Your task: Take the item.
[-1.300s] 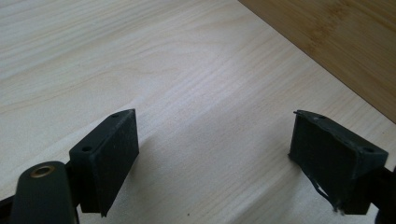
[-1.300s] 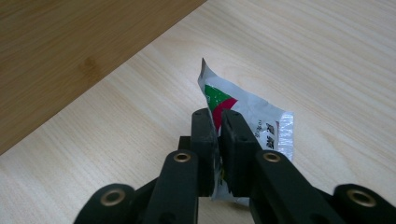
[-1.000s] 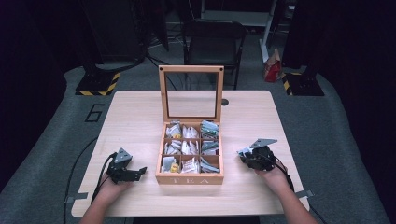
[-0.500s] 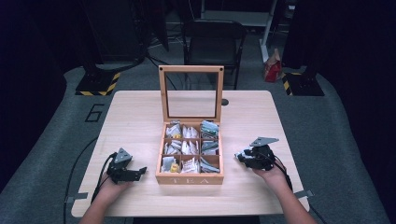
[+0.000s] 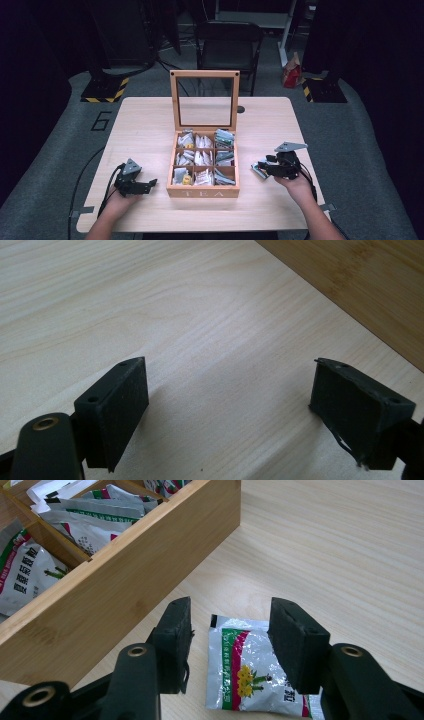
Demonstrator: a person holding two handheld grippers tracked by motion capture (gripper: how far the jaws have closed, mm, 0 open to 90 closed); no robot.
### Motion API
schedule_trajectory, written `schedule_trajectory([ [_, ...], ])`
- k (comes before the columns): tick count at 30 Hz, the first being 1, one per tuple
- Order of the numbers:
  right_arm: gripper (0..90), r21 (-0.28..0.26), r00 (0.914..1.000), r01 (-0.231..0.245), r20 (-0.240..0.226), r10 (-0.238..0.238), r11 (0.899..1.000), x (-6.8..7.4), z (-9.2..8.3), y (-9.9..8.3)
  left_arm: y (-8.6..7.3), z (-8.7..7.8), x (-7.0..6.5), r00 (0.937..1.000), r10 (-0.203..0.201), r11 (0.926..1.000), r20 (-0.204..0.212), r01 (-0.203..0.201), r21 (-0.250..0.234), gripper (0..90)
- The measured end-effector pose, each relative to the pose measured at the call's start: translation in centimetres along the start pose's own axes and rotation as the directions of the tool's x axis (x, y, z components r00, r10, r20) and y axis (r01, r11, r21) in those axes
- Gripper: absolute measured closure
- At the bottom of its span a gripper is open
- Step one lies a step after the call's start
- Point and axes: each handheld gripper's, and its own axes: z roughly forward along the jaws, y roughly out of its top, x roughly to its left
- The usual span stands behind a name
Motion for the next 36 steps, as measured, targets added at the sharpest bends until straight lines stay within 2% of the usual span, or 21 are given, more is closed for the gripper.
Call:
schedule_trajectory([
  [5, 51.1, -0.001, 0.9999, 0.011, -0.006, -0.011, 1.000, 0.4, -0.2, -0.4, 0.0, 0.0, 0.0, 1.0000, 0.001, 1.0000, 0.002, -0.001, 0.000, 15.1],
  [13, 51.4, 0.009, 0.9963, 0.077, -0.038, -0.076, 0.997, 1.8, 0.0, -1.4, 0.0, 0.0, 0.0, 1.0000, 0.004, 1.0000, 0.002, -0.004, 0.004, 15.1],
  [14, 51.4, 0.011, 0.9950, 0.087, -0.050, -0.087, 0.996, 2.1, 0.1, -1.4, 0.0, 0.0, -0.1, 1.0000, -0.008, 1.0000, 0.001, 0.008, -0.002, 15.1],
  [15, 51.4, 0.002, 0.9941, 0.094, -0.053, -0.094, 0.996, 2.3, 0.2, -1.5, 0.0, 0.0, 0.0, 1.0000, 0.003, 1.0000, 0.001, -0.003, 0.003, 15.1],
  [19, 51.4, 0.017, 0.9911, 0.114, -0.072, -0.112, 0.993, 2.7, 0.5, -1.8, 0.0, 0.0, 0.0, 1.0000, 0.001, 1.0000, 0.000, -0.001, 0.000, 15.1],
  [22, 51.4, 0.024, 0.9925, 0.105, -0.066, -0.103, 0.994, 3.0, 1.0, -2.0, 0.0, 0.0, 0.0, 0.9999, -0.010, 1.0000, 0.005, 0.010, 0.002, 15.1],
  [24, 51.5, 0.028, 0.9913, 0.120, -0.059, -0.118, 0.992, 3.1, 1.2, -2.2, 0.0, 0.0, 0.0, 1.0000, -0.002, 1.0000, 0.000, 0.002, 0.000, 15.1],
  [30, 51.5, 0.055, 0.9914, 0.116, -0.068, -0.112, 0.992, 3.2, 1.8, -2.6, 0.0, 0.0, 0.0, 1.0000, 0.001, 1.0000, 0.002, -0.001, 0.001, 15.1],
  [34, 51.6, 0.065, 0.9923, 0.116, -0.052, -0.113, 0.991, 3.3, 2.0, -2.8, 0.0, 0.0, -0.1, 1.0000, -0.009, 1.0000, 0.003, 0.009, -0.001, 15.1],
  [35, 51.7, 0.071, 0.9923, 0.115, -0.055, -0.112, 0.991, 3.3, 2.0, -2.9, 0.0, 0.0, 0.0, 1.0000, 0.000, 1.0000, 0.002, 0.000, 0.003, 15.1],
  [36, 51.7, 0.075, 0.9905, 0.129, -0.058, -0.125, 0.989, 3.3, 2.0, -2.9, 0.0, 0.0, 0.0, 1.0000, -0.008, 1.0000, 0.005, 0.008, 0.002, 15.1],
])
